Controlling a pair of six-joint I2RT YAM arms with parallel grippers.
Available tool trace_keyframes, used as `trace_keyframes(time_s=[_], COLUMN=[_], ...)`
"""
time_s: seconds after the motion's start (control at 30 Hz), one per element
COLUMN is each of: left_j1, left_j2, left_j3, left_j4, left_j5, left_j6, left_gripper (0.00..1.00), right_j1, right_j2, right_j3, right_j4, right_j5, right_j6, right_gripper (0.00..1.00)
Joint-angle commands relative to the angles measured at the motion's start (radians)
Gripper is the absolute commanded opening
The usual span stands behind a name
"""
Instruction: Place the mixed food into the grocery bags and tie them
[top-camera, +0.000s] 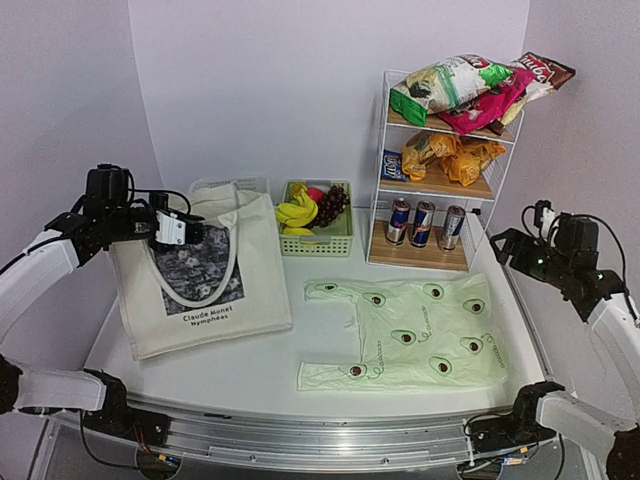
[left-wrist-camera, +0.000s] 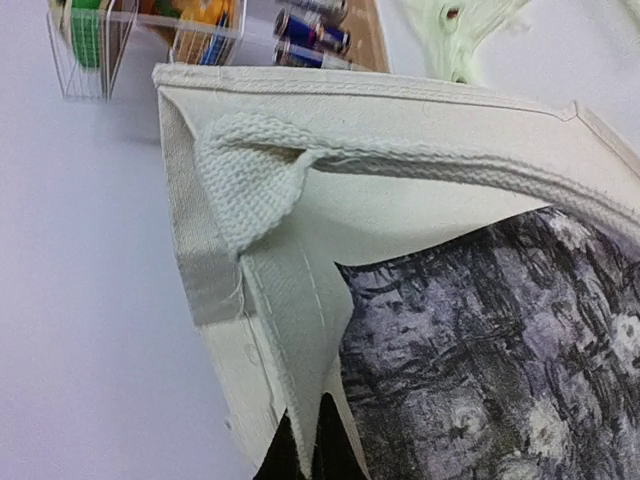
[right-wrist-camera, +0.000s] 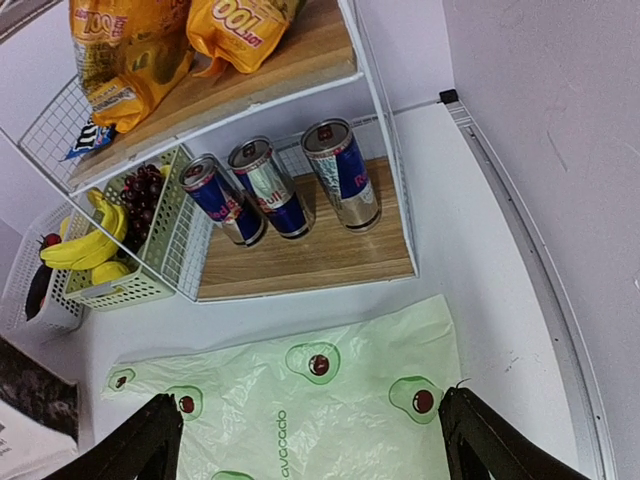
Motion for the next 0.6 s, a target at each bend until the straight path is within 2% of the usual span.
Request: trace_keyframes(time_s=[0.0, 0.1, 0.27, 0.4, 0.5, 0.57], left_j1=[-0.145, -0.248, -0.351, -0.368, -0.372, -0.373], left_j2=[-0.037, -0.028, -0.040, -0.076, -0.099, -0.109], left_j3=[0.030, 0.033, 0.009, 0.009, 0.023, 0.029], left_j4=[-0.113, -0.146, -0.257, -0.363, -0.438, -0.483], left_j5=[0.068, 0.033, 0.023, 0.057, 0.071, 0.069], left_j6=[-0.022, -0.040, -0.024, -0.007, -0.005, -0.004], left_gripper=[0.00, 0.00, 0.00, 0.00, 0.00, 0.00], right_j1=[0.022, 0.082, 0.414, 0.737, 0.874, 0.928], right_j2=[0.012, 0.038, 0.144, 0.351, 0.544, 0.675], right_j3=[0.108, 0.169, 0.304, 0.465, 0.652, 0.796], right_j4=[-0.052, -0.104, -0.152, -0.160, -0.158, -0.159], right_j5=[-0.059, -0.073, 0.033, 0.159, 0.176, 0.196], right_j6=[0.013, 0.027, -0.084, -0.248, -0.283, -0.235], right_gripper=[0.87, 0.87, 0.87, 0.88, 0.89, 0.90])
